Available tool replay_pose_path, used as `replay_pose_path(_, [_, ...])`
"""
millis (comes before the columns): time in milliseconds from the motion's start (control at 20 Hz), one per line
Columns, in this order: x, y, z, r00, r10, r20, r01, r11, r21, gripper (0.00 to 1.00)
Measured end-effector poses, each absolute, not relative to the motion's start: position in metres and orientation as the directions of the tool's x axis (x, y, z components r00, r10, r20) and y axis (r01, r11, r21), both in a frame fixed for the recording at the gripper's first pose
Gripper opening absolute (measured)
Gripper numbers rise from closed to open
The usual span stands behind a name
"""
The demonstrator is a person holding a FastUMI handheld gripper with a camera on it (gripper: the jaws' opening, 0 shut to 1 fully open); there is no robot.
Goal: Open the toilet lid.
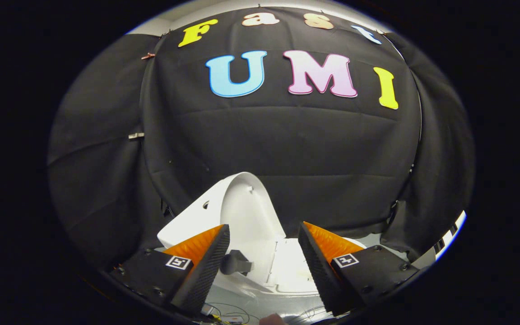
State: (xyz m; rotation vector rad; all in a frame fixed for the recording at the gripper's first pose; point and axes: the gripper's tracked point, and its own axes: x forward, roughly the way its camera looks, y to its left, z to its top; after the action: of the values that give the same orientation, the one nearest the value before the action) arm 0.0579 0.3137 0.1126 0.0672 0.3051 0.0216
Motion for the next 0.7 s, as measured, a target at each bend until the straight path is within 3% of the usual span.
replay_pose_path(700, [0.058,0.099,0.079,0.976,-0.085,-0.202,0.094,0.995,0.033,1.00])
